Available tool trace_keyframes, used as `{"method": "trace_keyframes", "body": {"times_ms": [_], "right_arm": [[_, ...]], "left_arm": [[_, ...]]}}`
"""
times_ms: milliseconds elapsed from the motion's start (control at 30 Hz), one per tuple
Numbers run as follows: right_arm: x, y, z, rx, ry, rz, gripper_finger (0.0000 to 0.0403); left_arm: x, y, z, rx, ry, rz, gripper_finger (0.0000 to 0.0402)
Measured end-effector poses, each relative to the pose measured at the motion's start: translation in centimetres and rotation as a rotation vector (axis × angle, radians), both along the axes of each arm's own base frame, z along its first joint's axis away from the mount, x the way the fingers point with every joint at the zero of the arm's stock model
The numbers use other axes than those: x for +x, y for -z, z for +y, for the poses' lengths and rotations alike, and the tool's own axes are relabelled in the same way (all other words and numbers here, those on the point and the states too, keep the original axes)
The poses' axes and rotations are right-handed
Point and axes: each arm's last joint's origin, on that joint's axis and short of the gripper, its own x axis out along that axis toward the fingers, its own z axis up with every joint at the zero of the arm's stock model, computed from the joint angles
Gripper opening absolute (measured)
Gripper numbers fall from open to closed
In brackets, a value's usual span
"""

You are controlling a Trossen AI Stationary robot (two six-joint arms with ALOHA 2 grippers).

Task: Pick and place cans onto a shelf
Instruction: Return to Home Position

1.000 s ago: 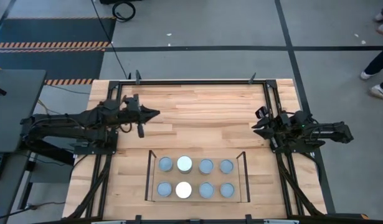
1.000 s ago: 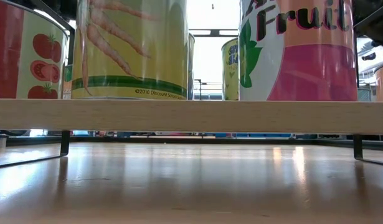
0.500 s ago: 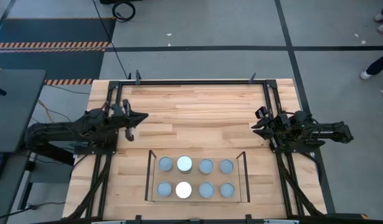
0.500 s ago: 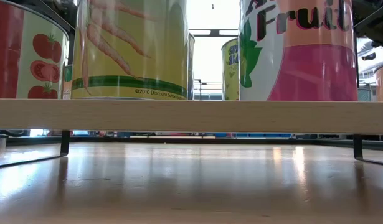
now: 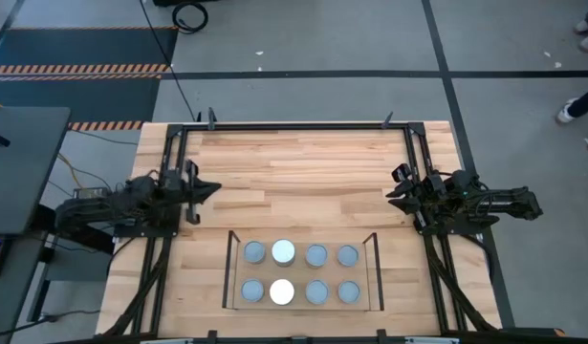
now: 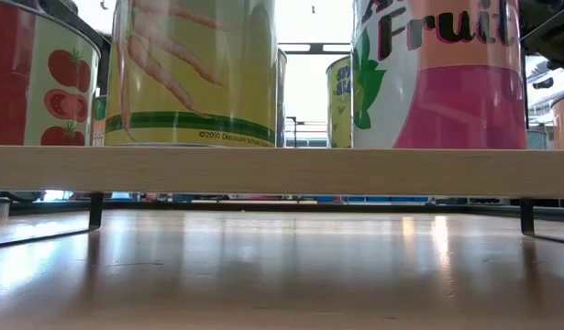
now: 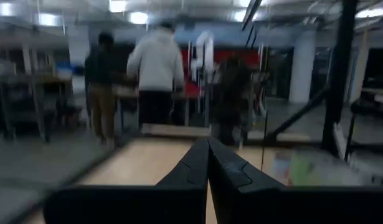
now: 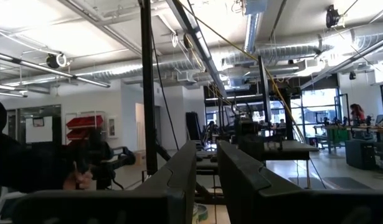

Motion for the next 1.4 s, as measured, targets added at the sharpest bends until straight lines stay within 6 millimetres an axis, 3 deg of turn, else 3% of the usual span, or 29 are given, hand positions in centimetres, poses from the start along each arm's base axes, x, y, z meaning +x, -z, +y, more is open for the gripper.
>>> {"method": "trace_keyframes", "body": {"times_ms": [133, 367, 633, 1400], "right_arm": [[0.0, 0.0, 0.0, 0.0, 0.001, 0.0, 0.0073], [0.0, 0.0, 0.0, 0.0, 0.001, 0.0, 0.0073], [0.0, 0.0, 0.0, 0.0, 0.0, 0.001, 0.0073], [0.0, 0.0, 0.0, 0.0, 0.0, 0.001, 0.0073]], "left_arm": [[0.4, 1.7, 0.1, -0.065, -0.028, 0.092, 0.0011], [0.0, 0.1, 0.2, 0.109, -0.08, -0.041, 0.0011], [0.4, 2.2, 0.2, -0.016, -0.062, 0.15, 0.0011], [0.4, 2.2, 0.2, 0.01, -0.055, 0.157, 0.0011]]}}
